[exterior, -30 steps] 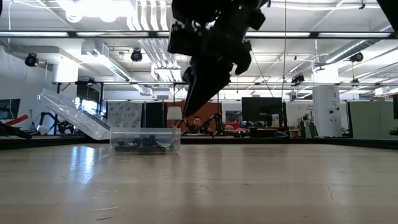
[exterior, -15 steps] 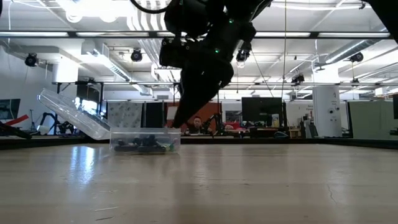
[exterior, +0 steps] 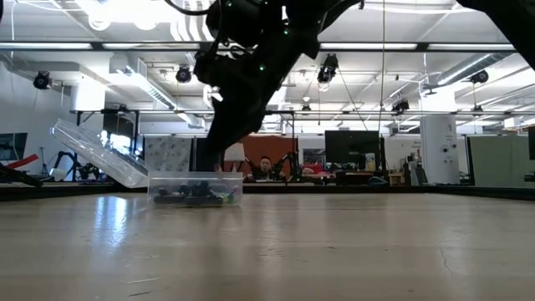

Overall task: Pick & place school supplies into a supply box
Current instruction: Adjust the orange pencil in the transparent supply box, then close the transparent supply box

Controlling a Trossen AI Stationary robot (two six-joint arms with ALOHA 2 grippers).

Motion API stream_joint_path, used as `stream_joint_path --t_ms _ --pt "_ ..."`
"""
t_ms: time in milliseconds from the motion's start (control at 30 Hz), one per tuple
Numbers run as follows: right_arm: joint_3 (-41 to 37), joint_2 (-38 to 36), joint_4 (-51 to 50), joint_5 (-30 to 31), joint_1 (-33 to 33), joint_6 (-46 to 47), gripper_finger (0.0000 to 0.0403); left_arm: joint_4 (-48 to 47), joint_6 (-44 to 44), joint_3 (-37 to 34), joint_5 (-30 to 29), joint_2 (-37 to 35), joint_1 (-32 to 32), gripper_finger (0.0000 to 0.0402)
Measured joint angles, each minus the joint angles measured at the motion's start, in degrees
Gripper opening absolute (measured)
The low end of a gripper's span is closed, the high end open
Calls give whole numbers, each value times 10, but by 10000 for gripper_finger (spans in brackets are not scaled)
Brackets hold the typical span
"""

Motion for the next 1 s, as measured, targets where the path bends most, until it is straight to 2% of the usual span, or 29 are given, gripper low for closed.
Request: stream_joint_path --t_ms 133,367,567,667,767,1000 --pt "18 -5 -29 22 0 -13 82 0 -7 0 0 0 0 70" --pt "44 -11 -82 41 2 -177 82 0 -7 0 0 0 0 70" --pt "33 16 -93 45 15 -227 82 0 -7 -1 1 0 -1 70" --pt "36 28 -86 100 22 -252 82 0 -7 -1 1 0 -1 70" --pt "36 34 -66 145 23 -259 82 -1 -7 -2 2 -1 -1 70" --pt "35 37 20 145 15 -196 82 -1 -7 -2 3 -2 -1 70"
